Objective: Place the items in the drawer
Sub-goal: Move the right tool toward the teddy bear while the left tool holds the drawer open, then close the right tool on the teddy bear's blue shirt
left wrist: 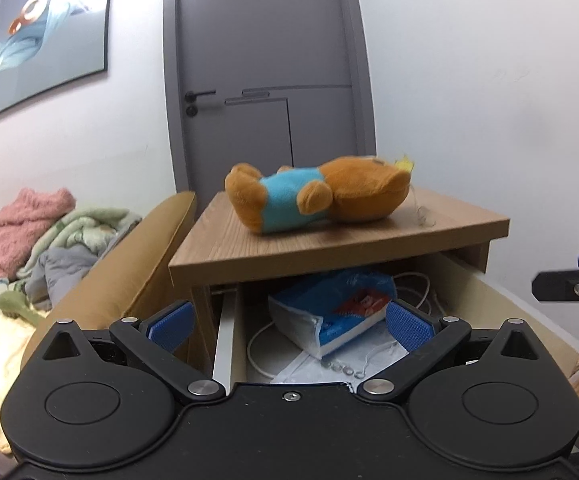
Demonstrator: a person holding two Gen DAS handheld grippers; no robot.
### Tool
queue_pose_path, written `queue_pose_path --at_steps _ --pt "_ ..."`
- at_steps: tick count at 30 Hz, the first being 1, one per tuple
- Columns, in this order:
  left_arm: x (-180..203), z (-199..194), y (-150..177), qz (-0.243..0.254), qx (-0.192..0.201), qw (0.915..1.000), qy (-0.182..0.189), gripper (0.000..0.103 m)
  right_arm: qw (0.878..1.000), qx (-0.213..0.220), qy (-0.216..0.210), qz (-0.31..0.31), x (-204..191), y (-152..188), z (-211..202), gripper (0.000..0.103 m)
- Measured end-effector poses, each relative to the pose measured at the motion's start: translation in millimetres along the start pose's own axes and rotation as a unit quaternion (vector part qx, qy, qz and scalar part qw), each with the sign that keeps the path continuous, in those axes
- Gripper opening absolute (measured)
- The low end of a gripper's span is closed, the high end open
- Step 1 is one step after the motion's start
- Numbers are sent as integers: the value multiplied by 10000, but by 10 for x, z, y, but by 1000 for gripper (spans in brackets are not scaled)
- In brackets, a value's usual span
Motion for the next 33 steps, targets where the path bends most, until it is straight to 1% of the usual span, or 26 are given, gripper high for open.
queue_pose_path --at_steps 3,9,11,17,22,23,27,30,33 --pt "-54 61 19 -103 -76 9999 -26 101 9994 -305 -73 -160 -26 -152 132 103" --pt "-177 130 13 -429 -145 9989 79 101 9955 -661 -68 -675 -149 -465 333 103" --pt "-207 146 1 -547 -172 9983 136 101 9938 -716 -67 -844 -200 -565 385 103" --pt "-241 116 -3 -684 -135 9972 273 101 9873 -827 25 -1359 -305 -886 573 103" --pt "-247 71 54 -758 -152 9964 359 101 9815 -957 -24 -1661 -395 -1136 780 103" --pt "-236 61 77 -733 -177 9964 385 101 9801 -992 -97 -1716 -418 -1184 824 103" --pt "-188 -16 137 -590 -146 9973 421 101 9722 -1018 -627 -2014 -516 -1404 969 103" --pt "-158 -30 213 -596 -222 9964 557 101 9617 -975 -1017 -2350 -594 -1600 1080 103" --pt "-149 -54 274 -604 -164 9961 623 102 9481 -993 -1262 -2745 -684 -1767 1259 103"
Point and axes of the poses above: each gripper's, at about its wrist camera, not at the fingertips, and z roughly the way its jaws point, x to its right, y to its underside, the point moved 3 cm from there along z, roughly the way its jaws point, and after that the axes turned 9 degrees about -z, right-handed, at the moved point
